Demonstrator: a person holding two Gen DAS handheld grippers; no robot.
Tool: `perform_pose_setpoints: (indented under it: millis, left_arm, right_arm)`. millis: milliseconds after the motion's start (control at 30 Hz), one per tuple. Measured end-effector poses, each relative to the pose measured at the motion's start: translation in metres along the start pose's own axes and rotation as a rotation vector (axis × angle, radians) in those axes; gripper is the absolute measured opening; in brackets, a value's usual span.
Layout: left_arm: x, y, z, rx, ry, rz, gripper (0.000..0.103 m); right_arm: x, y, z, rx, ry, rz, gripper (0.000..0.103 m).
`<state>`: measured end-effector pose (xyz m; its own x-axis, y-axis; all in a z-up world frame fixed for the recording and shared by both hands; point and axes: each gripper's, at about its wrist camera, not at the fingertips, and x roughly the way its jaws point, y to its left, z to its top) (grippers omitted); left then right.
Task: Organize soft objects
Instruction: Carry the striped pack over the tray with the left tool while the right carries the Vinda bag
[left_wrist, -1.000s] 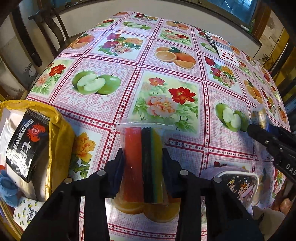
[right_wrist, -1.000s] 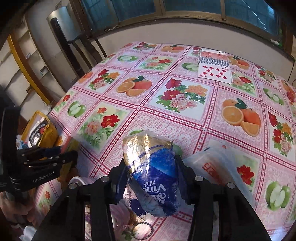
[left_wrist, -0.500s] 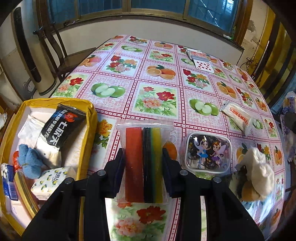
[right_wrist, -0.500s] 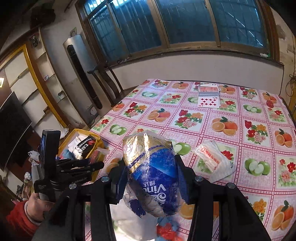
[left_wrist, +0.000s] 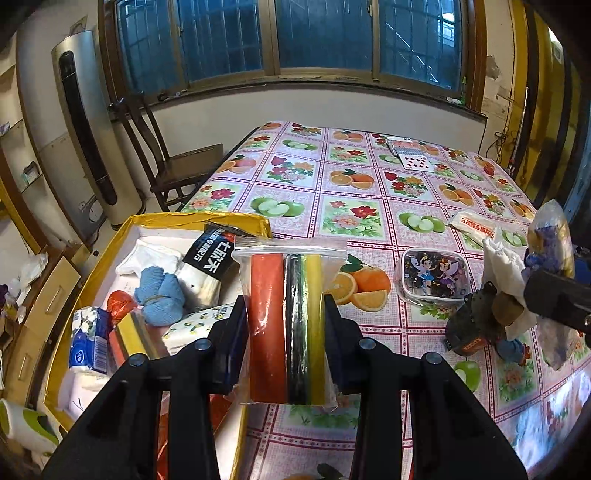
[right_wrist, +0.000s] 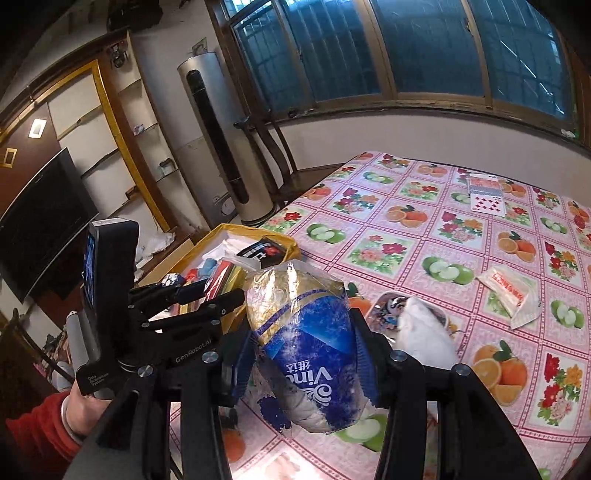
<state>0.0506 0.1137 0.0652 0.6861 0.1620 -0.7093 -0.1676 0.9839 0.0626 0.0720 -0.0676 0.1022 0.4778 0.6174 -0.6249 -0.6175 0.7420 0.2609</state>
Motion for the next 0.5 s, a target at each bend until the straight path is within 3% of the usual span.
perform_pose_setpoints:
  millis: [167, 500]
  left_arm:
    - [-0.013, 0.02, -0.008, -0.012, -0.056, 0.046, 0.035]
    - [-0.012, 0.059, -0.014, -0.053, -0.078, 0.097, 0.035]
  right_arm:
    - [0.018, 0.026, -0.005, 0.002, 0.017, 0.046, 0.049]
    - [0.07, 0.068, 0.006, -0.029, 0.076, 0.077, 0.05]
